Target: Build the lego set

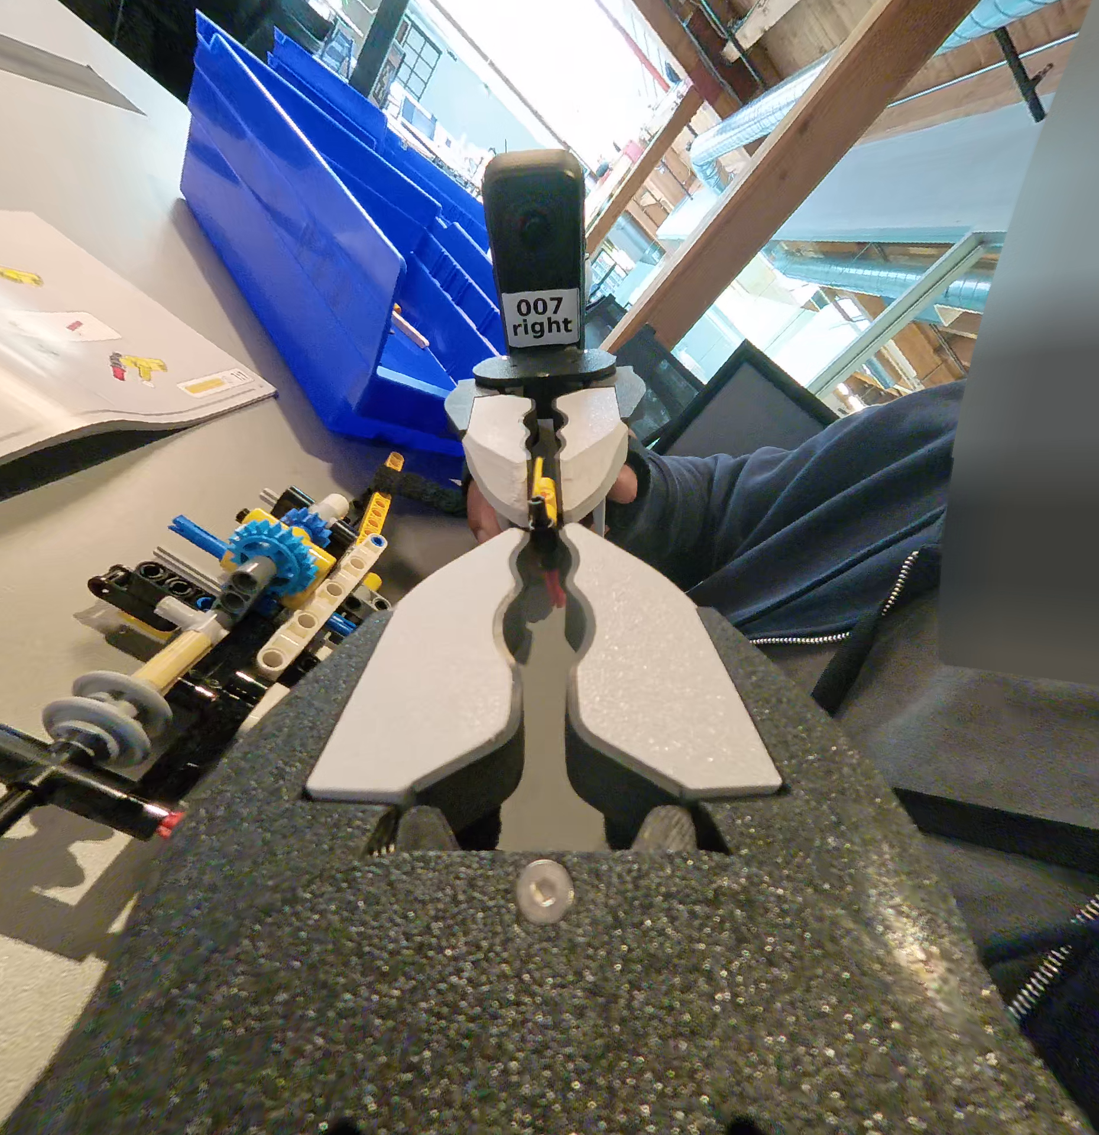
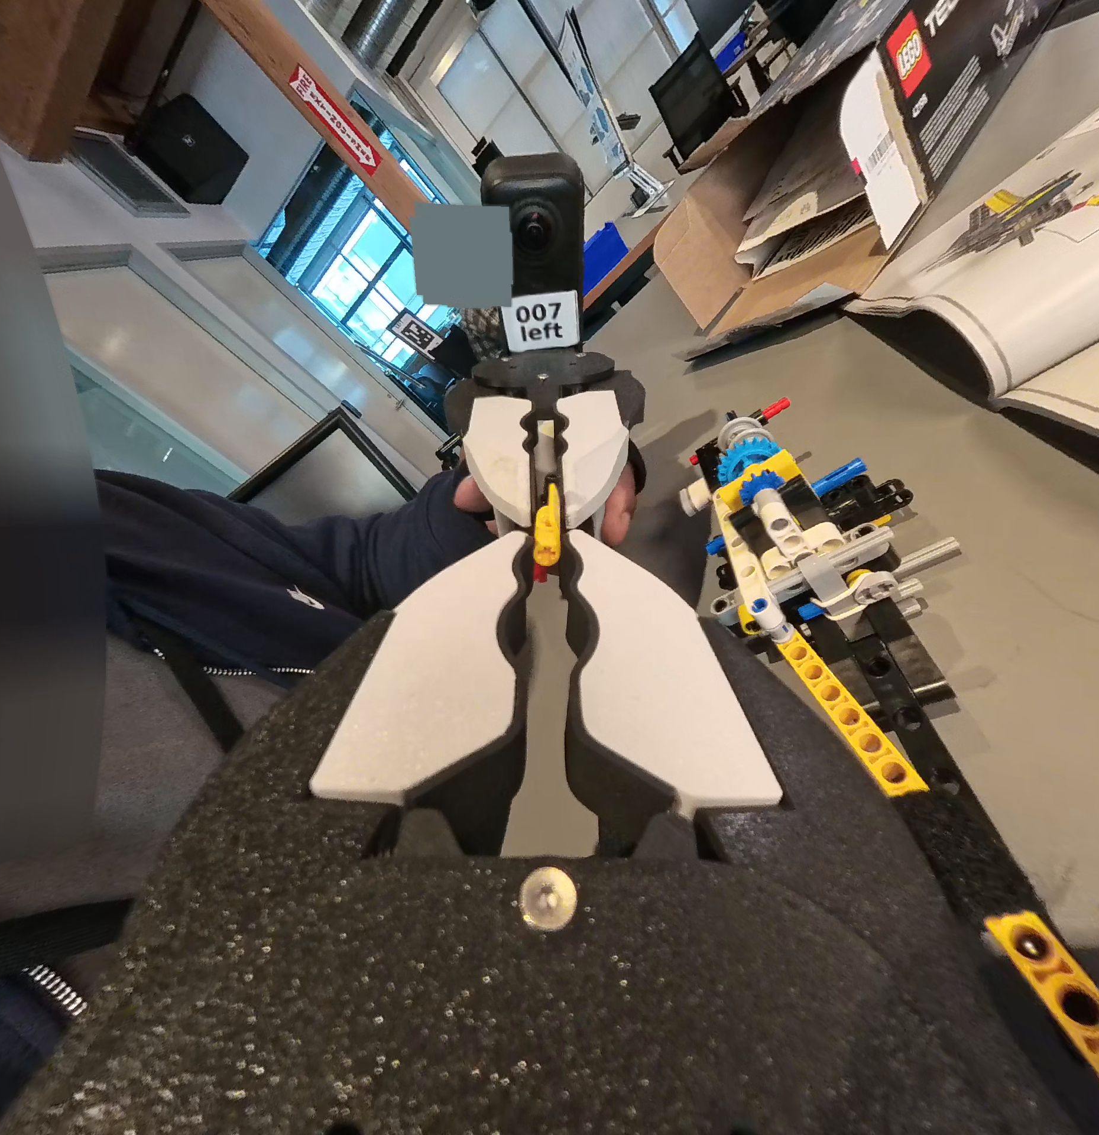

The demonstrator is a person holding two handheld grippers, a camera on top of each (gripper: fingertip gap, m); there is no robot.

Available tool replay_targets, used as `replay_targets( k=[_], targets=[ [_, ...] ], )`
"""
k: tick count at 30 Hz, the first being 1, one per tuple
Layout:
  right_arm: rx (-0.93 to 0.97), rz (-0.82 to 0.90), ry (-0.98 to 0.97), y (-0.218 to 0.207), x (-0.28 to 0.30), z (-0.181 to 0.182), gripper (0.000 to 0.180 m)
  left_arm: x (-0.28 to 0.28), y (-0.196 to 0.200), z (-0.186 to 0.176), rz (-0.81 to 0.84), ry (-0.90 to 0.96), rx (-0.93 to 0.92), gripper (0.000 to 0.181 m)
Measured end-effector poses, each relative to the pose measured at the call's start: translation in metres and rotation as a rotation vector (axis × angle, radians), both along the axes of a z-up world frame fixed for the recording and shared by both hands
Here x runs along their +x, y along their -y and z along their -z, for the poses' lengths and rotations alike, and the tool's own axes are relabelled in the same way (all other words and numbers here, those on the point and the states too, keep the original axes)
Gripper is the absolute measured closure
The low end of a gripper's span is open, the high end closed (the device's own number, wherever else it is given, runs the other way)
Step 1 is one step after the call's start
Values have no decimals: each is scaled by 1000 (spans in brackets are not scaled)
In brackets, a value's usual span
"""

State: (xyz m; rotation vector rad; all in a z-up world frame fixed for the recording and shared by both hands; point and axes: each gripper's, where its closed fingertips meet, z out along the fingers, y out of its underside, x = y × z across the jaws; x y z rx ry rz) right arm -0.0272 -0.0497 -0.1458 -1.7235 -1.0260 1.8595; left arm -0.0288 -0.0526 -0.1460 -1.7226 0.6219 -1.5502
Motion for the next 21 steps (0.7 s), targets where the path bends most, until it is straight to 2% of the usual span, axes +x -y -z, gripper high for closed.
replay_targets(
  k=[21],
  targets=[
    [22, -93, 92, 12, 3, 12, 172, 5, 12, 13, 91, -88, -13, 174]
  ],
)
